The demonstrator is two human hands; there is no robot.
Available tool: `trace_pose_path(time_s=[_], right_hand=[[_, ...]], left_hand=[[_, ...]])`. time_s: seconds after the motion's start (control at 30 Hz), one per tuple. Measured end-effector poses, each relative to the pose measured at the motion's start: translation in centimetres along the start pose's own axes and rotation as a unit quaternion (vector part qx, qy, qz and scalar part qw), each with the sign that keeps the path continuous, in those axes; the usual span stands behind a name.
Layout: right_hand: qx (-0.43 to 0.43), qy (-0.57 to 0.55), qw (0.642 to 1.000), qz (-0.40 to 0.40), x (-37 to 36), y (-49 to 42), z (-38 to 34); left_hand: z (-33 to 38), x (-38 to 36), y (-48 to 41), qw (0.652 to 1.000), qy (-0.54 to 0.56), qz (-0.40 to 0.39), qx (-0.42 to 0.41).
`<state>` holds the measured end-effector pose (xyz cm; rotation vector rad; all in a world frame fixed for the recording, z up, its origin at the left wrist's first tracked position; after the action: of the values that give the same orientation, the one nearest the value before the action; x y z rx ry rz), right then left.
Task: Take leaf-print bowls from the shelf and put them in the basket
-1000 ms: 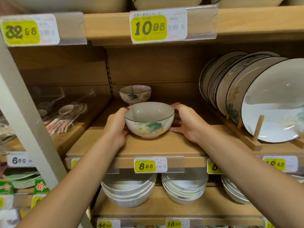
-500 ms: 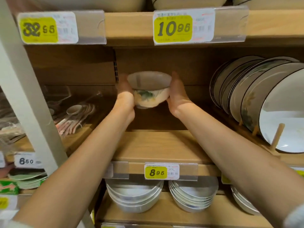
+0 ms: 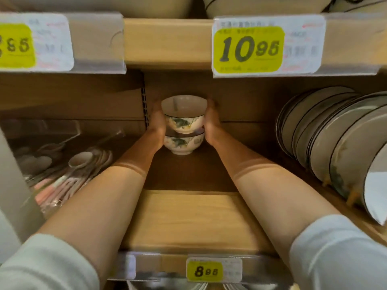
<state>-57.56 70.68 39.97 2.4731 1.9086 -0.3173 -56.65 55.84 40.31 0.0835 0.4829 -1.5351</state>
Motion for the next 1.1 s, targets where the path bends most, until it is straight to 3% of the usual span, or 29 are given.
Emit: trace_pose_path(time_s=[0.33, 0.47, 0.73, 1.1], right_hand=[[-0.043, 0.096, 0.994, 0.024, -0.3, -2.4, 3.9], [-0.053, 0.090, 0.994, 0.030, -0.1, -2.7, 4.7], [-0.060, 0.100, 0.993, 0.035, -0.4, -3.1, 5.5], [-0.063, 0.126, 0.989, 0.048, -0.4, -2.8, 5.9]], left_hand=[[-3.5, 1.9, -1.8, 0.997, -0.041, -0.005, 0.057], [-4.5, 2.0, -2.3, 0.997, -0.033, -0.018, 0.072], [-6.4, 2.6, -2.8, 0.994, -0.011, 0.028, 0.105], [-6.8, 2.5, -3.0, 0.995, -0.007, 0.032, 0.097]])
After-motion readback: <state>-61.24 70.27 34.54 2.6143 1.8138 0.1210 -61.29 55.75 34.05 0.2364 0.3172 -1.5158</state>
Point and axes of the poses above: each hand's wrist, its own y-axis away from the middle knuckle, its own x-axis out of the back of the hand, z = x × y, the point moved 7 cm from there along -y, towards the middle knuckle, and after that the axes turned 7 degrees about y, right-handed, at the moved point
